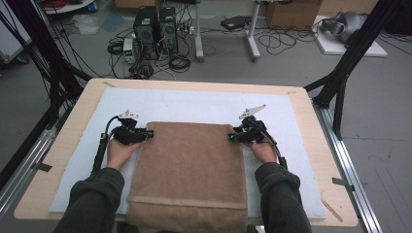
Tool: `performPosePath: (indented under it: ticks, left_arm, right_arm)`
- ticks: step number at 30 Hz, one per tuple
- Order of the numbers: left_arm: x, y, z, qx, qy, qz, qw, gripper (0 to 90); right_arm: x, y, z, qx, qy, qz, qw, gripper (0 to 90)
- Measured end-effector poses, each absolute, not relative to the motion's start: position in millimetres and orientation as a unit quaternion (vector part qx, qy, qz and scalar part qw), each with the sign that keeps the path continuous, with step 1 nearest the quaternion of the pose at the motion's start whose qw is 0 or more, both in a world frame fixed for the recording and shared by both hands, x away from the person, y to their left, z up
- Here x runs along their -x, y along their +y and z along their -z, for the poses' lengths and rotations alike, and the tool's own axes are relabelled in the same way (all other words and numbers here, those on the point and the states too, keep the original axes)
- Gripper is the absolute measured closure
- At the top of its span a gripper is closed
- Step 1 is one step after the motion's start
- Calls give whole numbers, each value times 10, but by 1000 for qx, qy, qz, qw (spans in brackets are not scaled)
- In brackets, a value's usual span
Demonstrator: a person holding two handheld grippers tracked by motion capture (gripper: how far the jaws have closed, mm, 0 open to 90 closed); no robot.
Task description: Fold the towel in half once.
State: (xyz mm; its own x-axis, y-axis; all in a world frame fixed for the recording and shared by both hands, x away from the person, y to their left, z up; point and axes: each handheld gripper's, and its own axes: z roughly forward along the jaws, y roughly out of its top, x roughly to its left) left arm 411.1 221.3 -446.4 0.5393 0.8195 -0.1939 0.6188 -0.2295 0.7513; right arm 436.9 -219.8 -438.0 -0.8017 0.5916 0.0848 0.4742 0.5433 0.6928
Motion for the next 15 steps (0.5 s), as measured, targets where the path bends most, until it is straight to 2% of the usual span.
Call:
performPosePath:
  ticks: [2,4,7,10,14,15]
  left_arm:
    - [-4145,2145,4402,-794,450,-140,385,809]
    - [-4176,2076,4302,-813,427,-168,358,834]
    - [-4256,2040,4099,-804,426,-192,368,843]
    - [-4360,2025,3769,-788,422,-229,385,845]
    - [-4506,2040,3226,-762,408,-275,421,844]
    - [-4535,2030,3163,-761,402,-290,419,826]
  right_arm:
    - [-4382,-2170,4384,-299,876,-372,69,778]
    - [-4403,-2171,4354,-304,874,-373,71,792]
    - [-4441,-2176,4227,-307,871,-374,87,796]
    - [-4506,-2193,3917,-309,856,-396,120,798]
    - [-4608,-2227,3329,-299,839,-419,176,796]
    - [-4641,-2242,3196,-300,835,-423,184,768]
